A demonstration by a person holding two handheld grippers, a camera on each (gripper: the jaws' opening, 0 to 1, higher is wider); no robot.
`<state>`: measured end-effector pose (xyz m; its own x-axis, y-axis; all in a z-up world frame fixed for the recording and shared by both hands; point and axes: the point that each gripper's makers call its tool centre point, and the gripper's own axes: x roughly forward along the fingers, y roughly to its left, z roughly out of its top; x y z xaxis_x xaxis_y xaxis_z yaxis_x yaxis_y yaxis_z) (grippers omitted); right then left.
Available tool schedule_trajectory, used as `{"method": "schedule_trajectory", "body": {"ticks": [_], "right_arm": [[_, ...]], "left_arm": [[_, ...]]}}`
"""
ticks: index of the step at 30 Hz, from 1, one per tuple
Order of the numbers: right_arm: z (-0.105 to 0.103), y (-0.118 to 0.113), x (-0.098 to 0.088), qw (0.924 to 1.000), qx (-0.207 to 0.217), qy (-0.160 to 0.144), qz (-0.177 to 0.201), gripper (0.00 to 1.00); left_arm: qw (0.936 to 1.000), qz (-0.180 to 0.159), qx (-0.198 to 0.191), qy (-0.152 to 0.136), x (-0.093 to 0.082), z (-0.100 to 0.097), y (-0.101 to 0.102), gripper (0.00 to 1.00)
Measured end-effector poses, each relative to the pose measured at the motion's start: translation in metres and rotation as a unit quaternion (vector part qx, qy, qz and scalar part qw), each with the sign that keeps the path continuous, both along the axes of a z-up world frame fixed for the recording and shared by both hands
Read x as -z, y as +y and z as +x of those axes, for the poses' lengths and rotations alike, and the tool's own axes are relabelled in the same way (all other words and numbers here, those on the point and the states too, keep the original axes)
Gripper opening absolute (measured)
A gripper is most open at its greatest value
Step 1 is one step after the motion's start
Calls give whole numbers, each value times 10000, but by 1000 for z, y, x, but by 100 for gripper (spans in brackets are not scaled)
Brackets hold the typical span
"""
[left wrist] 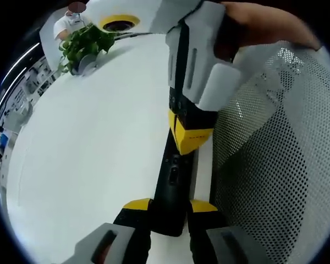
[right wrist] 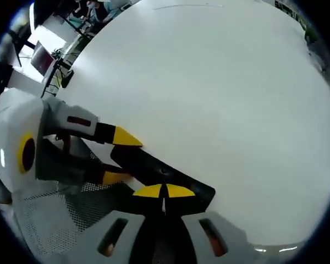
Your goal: Press the specified remote control buttons in sequence, fully releasing each button before pressing the next.
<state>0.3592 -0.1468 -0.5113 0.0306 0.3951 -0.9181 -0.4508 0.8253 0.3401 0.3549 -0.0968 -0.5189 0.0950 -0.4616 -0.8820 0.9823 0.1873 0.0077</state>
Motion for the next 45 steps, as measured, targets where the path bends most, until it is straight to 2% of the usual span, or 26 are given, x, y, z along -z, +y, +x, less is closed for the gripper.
{"method": "schedule_trajectory", "body": {"ticks": [2,4,6,12,14,18,21,25,31,36,40,45], "right_arm": [[4,-1,0,10000,36,-88,-6,0],[2,-1,4,10000,28,17,16,0],[3,-1,2,10000,39,-13,13,0],[-1,1,7,9998,-176,-119,-52,0],[-1,1,7,9999,-50,-94,-30,0],[-1,2,6,9998,-57,-111,-122,0],[0,2,5,9980,-429,-361,-297,0],[-2,0,3,9995,-192,-220,-97,0],[-2,1,1,9996,-185,-125,-176,0],[2,-4,-3,9998,79,-140,-137,0],[6,-7,-4,9995,270,-117,-67,0],[6,-6,-1,9996,229,-101,-127,0]], "left_arm": [[10000,-1,2,1,0,0,0,25],[10000,1,0,3,0,0,0,25],[10000,11,-7,7,0,0,0,25],[10000,52,-39,28,0,0,0,26],[10000,69,-58,40,0,0,0,26],[9999,88,-48,50,1,0,0,26],[9999,100,-50,63,1,0,0,26],[9999,86,-59,59,1,-1,0,26],[9999,132,-41,41,1,-1,-1,25],[9998,173,-122,53,1,0,-2,24],[9991,229,-339,121,1,0,-3,24],[9977,305,-572,178,1,2,-3,24]]}}
